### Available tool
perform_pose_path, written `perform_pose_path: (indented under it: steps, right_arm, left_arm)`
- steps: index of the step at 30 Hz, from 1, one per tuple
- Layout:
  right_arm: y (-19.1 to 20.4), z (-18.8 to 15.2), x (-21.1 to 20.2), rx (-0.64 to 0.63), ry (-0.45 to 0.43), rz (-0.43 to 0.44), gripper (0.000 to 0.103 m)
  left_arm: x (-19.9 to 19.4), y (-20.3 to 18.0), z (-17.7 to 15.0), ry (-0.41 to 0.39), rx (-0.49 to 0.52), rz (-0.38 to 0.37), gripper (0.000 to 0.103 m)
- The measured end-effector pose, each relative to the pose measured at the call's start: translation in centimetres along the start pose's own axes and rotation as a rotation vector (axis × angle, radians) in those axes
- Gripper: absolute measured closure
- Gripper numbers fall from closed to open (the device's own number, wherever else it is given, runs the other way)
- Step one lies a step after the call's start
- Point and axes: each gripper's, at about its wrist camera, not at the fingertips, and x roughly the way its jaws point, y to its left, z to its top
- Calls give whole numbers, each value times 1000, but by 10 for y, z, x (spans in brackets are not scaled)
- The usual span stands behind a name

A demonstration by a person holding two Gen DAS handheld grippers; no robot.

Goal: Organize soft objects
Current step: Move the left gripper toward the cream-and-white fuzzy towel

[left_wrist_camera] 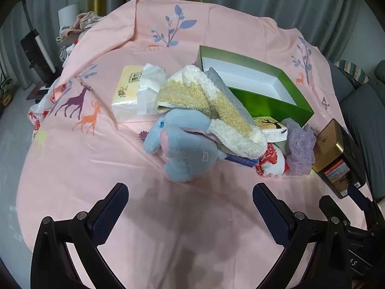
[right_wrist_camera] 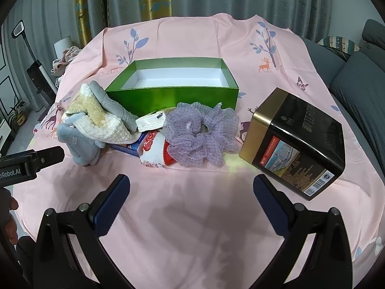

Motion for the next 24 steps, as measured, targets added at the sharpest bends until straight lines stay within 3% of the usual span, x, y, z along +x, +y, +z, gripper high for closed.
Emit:
perform_pose_path:
  steps: [14, 20, 24]
  right_arm:
    - [1, -1, 8, -1, 4, 43, 1]
    - [9, -3, 8, -13, -32, 222, 1]
    - [21, -3, 10, -17, -43, 351, 1]
  left_arm:
    - [1, 16, 5, -14, -39, -64, 0]
    - [0, 37, 16, -28, -92, -176, 0]
    - [3, 51, 31, -32, -123, -204, 0]
